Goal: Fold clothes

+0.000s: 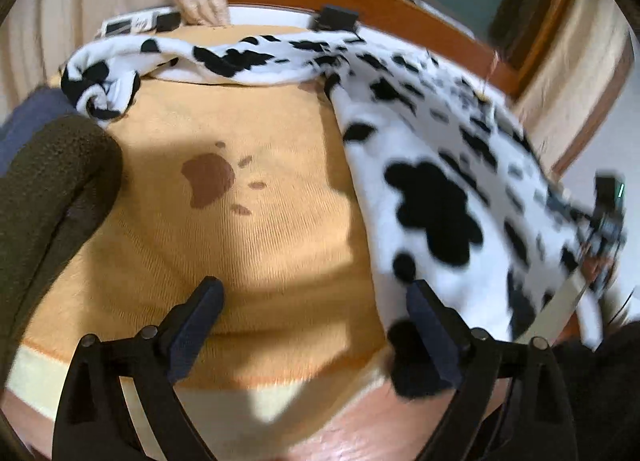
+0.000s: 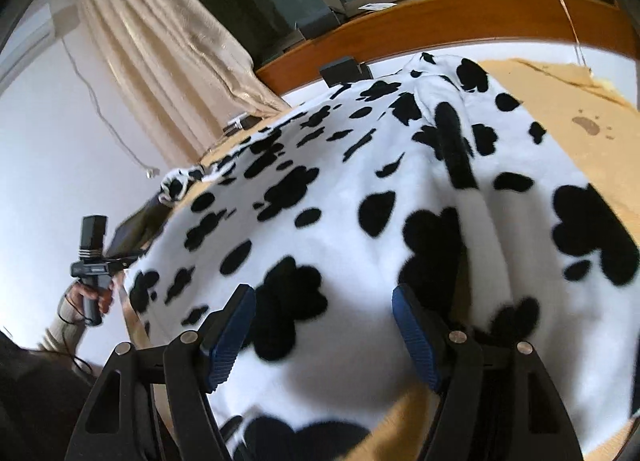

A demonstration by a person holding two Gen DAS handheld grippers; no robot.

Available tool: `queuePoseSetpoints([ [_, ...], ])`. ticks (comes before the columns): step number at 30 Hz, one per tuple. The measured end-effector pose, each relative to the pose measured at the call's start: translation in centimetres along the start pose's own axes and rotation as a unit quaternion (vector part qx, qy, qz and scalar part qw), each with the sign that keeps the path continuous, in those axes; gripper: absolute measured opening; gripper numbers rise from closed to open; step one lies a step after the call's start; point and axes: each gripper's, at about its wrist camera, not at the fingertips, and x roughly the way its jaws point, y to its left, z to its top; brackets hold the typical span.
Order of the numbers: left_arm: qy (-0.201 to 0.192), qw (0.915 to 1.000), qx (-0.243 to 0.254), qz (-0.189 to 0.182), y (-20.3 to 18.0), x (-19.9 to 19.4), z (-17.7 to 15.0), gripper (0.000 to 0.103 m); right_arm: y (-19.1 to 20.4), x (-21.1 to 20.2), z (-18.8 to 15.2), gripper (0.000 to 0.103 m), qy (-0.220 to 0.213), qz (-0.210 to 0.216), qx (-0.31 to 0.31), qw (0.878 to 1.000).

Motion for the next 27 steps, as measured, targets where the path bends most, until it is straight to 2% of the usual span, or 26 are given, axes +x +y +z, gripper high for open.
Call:
queuePoseSetpoints([
  [3,0.014,0.9993,0.033,0.008,-0.5,-0.6,-1.2,0.094,-0.2,-0.5,-0.7,0.073,0.013,0.003,-0.027,1.0],
  [8,0.036,0.9957,0.084,-0.014,0.0,-2.2,-3.0,0.094,-1.4,-1.6,-1.5,0.073,0.042,0.022,-0.06,0.997],
  [11,0.043,0.9895,0.138,0.011,-0.5,-2.5,-4.0,0.095,-1.9,-1.8,-1.8,0.073,0.062,0.021,-0.075,0.995],
  [12,0.041,0.989,0.142,0.011,-0.5,-2.5,-4.0,0.096,-1.9,-1.8,-1.9,0.073,0.066,0.019,-0.082,0.994],
  [14,0.038,0.9909,0.129,-0.005,-0.3,-2.4,-3.4,0.096,-1.9,-1.8,-1.8,0.073,0.069,0.019,-0.089,0.993],
  [17,0.038,0.9931,0.097,-0.053,-0.4,-2.7,-1.9,0.097,-1.9,-1.7,-1.8,0.073,0.069,0.017,-0.079,0.994],
  [20,0.008,0.9918,0.082,-0.098,-1.5,-4.1,0.0,0.098,-1.5,-2.3,-1.7,0.073,0.068,-0.002,-0.042,0.997],
  [21,-0.003,0.9911,0.079,-0.107,-1.9,-4.6,0.7,0.103,-1.2,-2.7,-1.6,0.073,0.064,-0.001,-0.029,0.998],
  [23,-0.014,0.9896,0.064,-0.129,-2.6,-4.5,2.3,0.103,-0.1,-3.6,-1.8,0.073,0.049,0.006,-0.025,0.998],
  [25,-0.009,0.9886,0.038,-0.146,-2.8,-3.6,3.7,0.103,1.1,-4.4,-1.9,0.073,0.034,0.012,-0.028,0.999],
  [27,0.014,0.9871,-0.001,-0.16,-2.5,-1.7,4.6,0.103,2.0,-4.6,-2.3,0.073,0.036,0.011,-0.027,0.999],
])
